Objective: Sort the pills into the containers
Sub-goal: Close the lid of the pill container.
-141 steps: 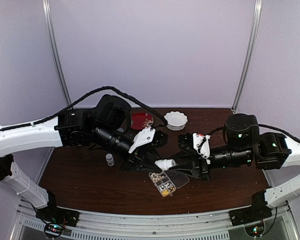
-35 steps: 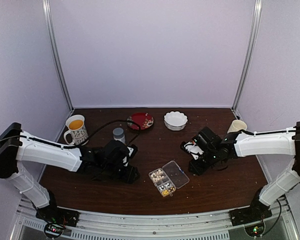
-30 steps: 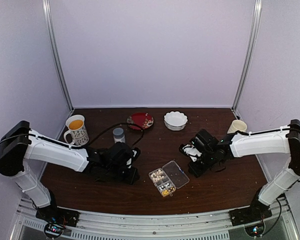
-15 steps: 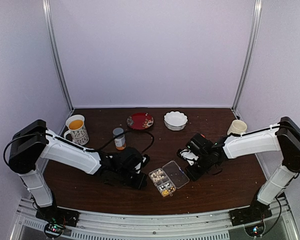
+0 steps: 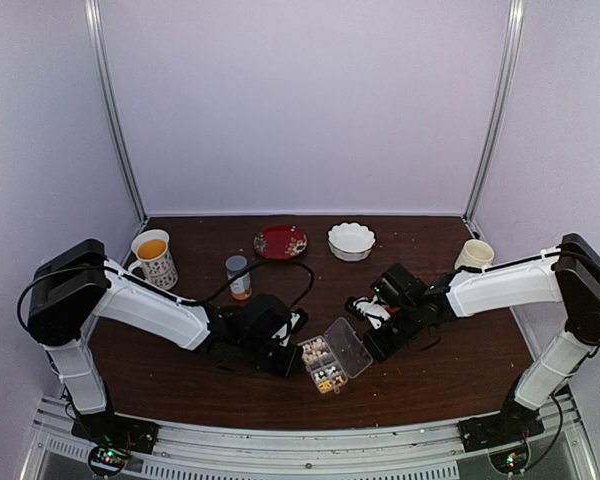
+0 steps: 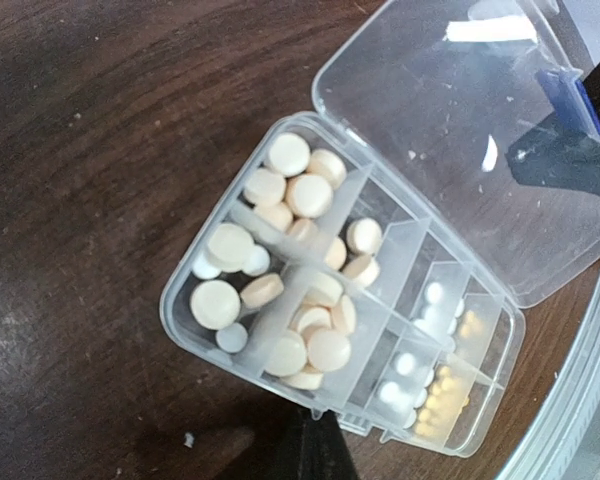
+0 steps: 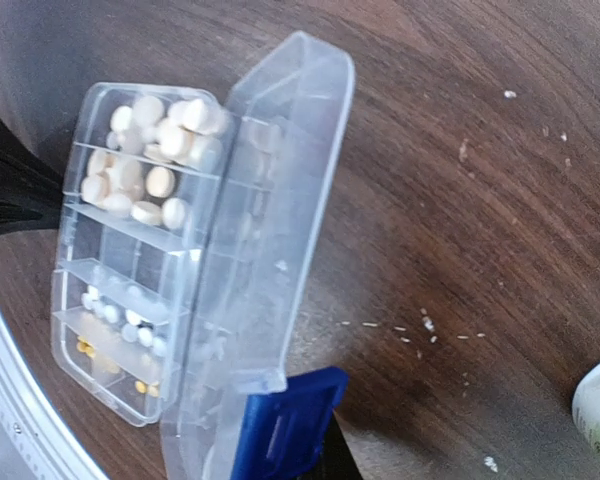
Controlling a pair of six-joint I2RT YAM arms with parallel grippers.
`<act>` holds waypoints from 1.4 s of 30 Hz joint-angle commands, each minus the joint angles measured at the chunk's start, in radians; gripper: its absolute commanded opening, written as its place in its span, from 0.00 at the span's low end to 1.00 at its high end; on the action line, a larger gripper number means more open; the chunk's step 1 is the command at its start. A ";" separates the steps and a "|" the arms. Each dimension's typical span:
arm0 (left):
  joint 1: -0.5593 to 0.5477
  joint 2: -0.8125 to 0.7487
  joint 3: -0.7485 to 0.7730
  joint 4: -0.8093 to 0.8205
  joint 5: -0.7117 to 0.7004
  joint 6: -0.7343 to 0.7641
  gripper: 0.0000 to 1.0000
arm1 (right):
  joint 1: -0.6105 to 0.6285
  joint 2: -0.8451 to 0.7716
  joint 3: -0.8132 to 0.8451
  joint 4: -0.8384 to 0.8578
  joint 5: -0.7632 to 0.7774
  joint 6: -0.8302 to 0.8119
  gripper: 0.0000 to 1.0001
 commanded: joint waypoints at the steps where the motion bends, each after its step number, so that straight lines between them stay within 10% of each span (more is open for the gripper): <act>1: -0.004 0.036 0.021 0.021 0.027 -0.013 0.00 | 0.006 -0.053 -0.012 0.054 -0.104 0.020 0.00; 39: -0.004 -0.088 -0.058 0.060 -0.067 -0.037 0.00 | 0.142 0.160 0.109 0.079 -0.123 0.049 0.00; 42: -0.005 -0.122 -0.075 0.104 -0.059 -0.029 0.12 | 0.142 0.157 0.108 0.075 -0.118 0.048 0.00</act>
